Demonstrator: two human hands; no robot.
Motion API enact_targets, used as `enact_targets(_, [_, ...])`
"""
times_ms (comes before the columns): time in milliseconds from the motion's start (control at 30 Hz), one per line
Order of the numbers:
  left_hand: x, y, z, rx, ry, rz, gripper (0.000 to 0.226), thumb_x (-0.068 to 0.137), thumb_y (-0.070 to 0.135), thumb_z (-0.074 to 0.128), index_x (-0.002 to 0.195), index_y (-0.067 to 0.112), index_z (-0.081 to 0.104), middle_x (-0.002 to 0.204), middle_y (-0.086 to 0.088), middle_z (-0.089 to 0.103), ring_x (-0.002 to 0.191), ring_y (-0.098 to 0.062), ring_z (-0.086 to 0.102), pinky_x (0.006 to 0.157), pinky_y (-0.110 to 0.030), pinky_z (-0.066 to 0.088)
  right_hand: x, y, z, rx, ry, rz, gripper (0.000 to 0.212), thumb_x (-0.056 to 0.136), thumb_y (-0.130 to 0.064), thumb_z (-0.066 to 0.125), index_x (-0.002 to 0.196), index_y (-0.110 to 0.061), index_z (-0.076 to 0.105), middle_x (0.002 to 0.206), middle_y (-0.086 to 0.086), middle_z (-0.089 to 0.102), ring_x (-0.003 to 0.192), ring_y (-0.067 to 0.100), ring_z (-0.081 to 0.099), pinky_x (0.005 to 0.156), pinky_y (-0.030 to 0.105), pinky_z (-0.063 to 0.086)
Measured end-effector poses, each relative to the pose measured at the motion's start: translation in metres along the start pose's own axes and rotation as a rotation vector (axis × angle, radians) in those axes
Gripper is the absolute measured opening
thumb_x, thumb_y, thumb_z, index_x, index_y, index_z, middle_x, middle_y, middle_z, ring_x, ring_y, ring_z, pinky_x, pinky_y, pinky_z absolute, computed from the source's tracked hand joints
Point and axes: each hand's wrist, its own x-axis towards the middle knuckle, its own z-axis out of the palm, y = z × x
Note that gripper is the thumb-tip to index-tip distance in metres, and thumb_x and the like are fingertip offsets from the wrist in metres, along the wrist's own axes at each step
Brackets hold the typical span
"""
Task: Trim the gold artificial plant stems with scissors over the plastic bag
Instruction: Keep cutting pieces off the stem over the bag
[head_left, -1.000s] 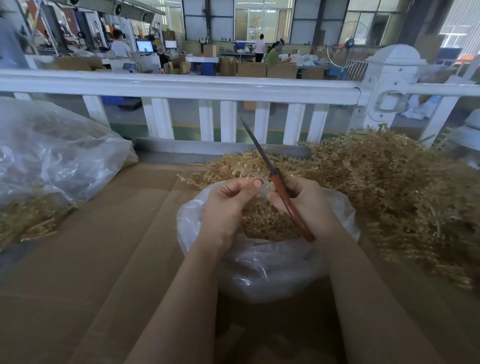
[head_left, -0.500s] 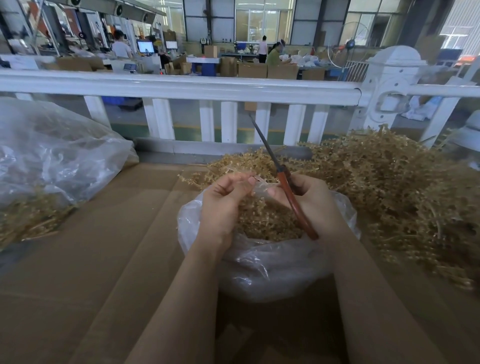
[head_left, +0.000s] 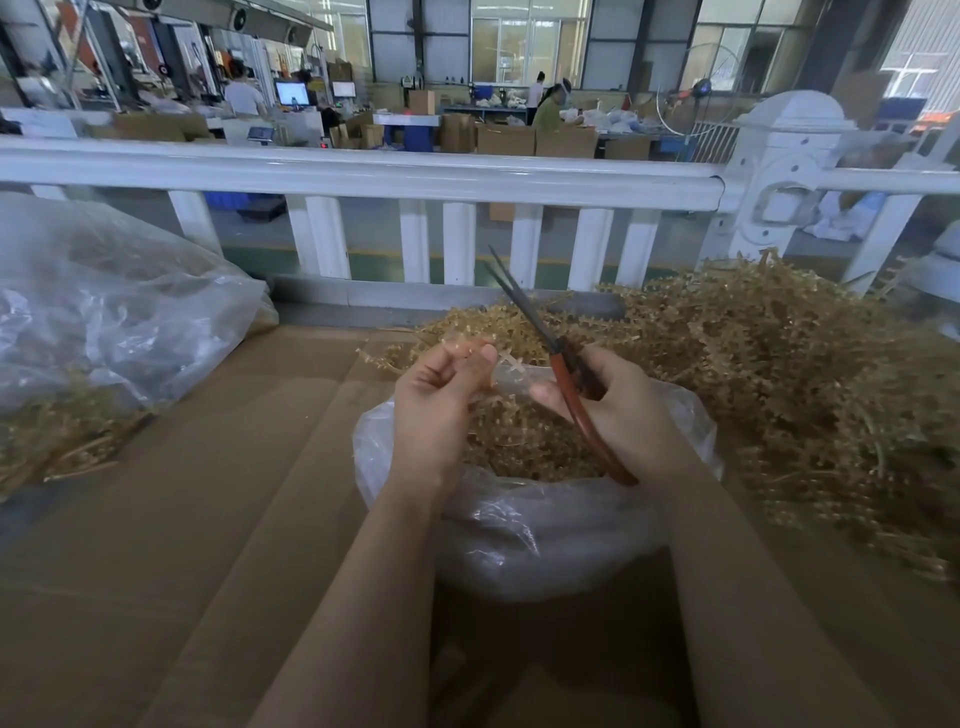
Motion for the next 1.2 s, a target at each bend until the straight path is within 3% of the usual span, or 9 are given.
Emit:
enact_targets(267, [0.005,-0.003,-0.005,0.019,0.032,-0.021,0.015,0.097,0.007,0.060,0.085,0.008,0.068,0.084,-0.013,0.061,0.074,-0.020,0.058,0.068,-0.031,0.056,-0.004,0.002,-0.002,-0.282,-0.054,-0.028,0.044,0.067,-0.078,0.069,0.096,-0.046,0.060,0.089,-0.025,0.071,0.087,-0.004,0.066,0.079,0.030,0.055])
enact_targets(367, [0.006,-0.005,-0.006,0.059,0.040,-0.002,0.017,0.098,0.005,0.059,0.088,0.009,0.071,0.087,-0.009,0.069,0.078,-0.018,0.065,0.070,-0.032,0.059,-0.008,-0.007,-0.006,-0.413,-0.049,-0.074,0.034,0.074,-0.073,0.070,0.089,-0.048,0.053,0.078,-0.037,0.063,0.080,-0.016,0.058,0.062,0.008,0.043])
enact_targets(500, [0.006,-0.007,-0.006,0.101,0.058,0.033,0.015,0.097,0.001,0.057,0.089,0.002,0.069,0.086,-0.014,0.065,0.076,-0.017,0.062,0.064,-0.021,0.055,-0.013,-0.017,-0.010,-0.509,-0.035,-0.103,0.031,0.078,-0.072,0.069,0.088,-0.049,0.053,0.075,-0.065,0.037,0.077,-0.040,0.036,0.067,-0.010,0.026])
enact_targets(600, [0.007,-0.008,-0.006,0.121,0.068,0.058,0.015,0.098,0.002,0.057,0.095,-0.012,0.062,0.086,-0.018,0.060,0.077,-0.024,0.058,0.062,-0.020,0.054,-0.012,-0.018,-0.008,-0.505,-0.040,-0.082,0.035,0.076,-0.074,0.069,0.094,-0.046,0.057,0.075,-0.061,0.042,0.078,-0.037,0.040,0.067,-0.006,0.031])
enact_targets(667, [0.006,-0.007,-0.006,0.129,0.082,0.057,0.013,0.097,0.003,0.058,0.093,-0.009,0.062,0.080,-0.012,0.060,0.071,-0.017,0.059,0.059,-0.020,0.053,-0.011,-0.016,-0.006,-0.493,-0.026,-0.063,0.038,0.074,-0.076,0.069,0.093,-0.045,0.057,0.070,-0.042,0.058,0.074,-0.023,0.054,0.056,0.006,0.040])
enact_targets(733, [0.005,-0.006,-0.006,0.141,0.090,0.055,0.011,0.097,0.004,0.059,0.092,-0.005,0.063,0.072,-0.006,0.056,0.063,-0.013,0.054,0.056,-0.021,0.047,-0.010,-0.014,-0.004,-0.485,-0.007,-0.042,0.042,0.071,-0.078,0.068,0.094,-0.044,0.059,0.067,-0.028,0.061,0.070,-0.012,0.057,0.052,0.011,0.035])
enact_targets(900, [0.002,-0.005,-0.005,0.174,0.064,0.107,0.016,0.097,0.004,0.059,0.094,-0.011,0.060,0.076,-0.011,0.054,0.067,-0.018,0.045,0.057,-0.029,0.042,-0.010,-0.010,-0.003,-0.475,0.027,-0.077,0.040,0.070,-0.079,0.065,0.091,-0.047,0.053,0.080,-0.048,0.055,0.084,-0.028,0.048,0.066,0.003,0.039])
enact_targets(1067, [0.002,-0.005,-0.005,0.201,0.025,0.092,0.012,0.096,0.001,0.059,0.087,0.002,0.067,0.078,-0.015,0.056,0.071,-0.022,0.045,0.067,-0.035,0.040,-0.007,-0.007,0.001,-0.465,0.045,-0.083,0.047,0.065,-0.087,0.059,0.092,-0.049,0.055,0.074,-0.034,0.061,0.082,-0.019,0.055,0.055,0.008,0.036])
enact_targets(1200, [0.002,-0.003,-0.005,0.193,-0.007,0.098,0.014,0.096,-0.001,0.057,0.086,0.001,0.067,0.080,-0.017,0.058,0.075,-0.022,0.050,0.071,-0.029,0.042,-0.006,-0.003,0.003,-0.441,0.046,-0.070,0.051,0.062,-0.090,0.058,0.094,-0.050,0.058,0.076,-0.029,0.066,0.076,-0.008,0.062,0.062,0.016,0.048])
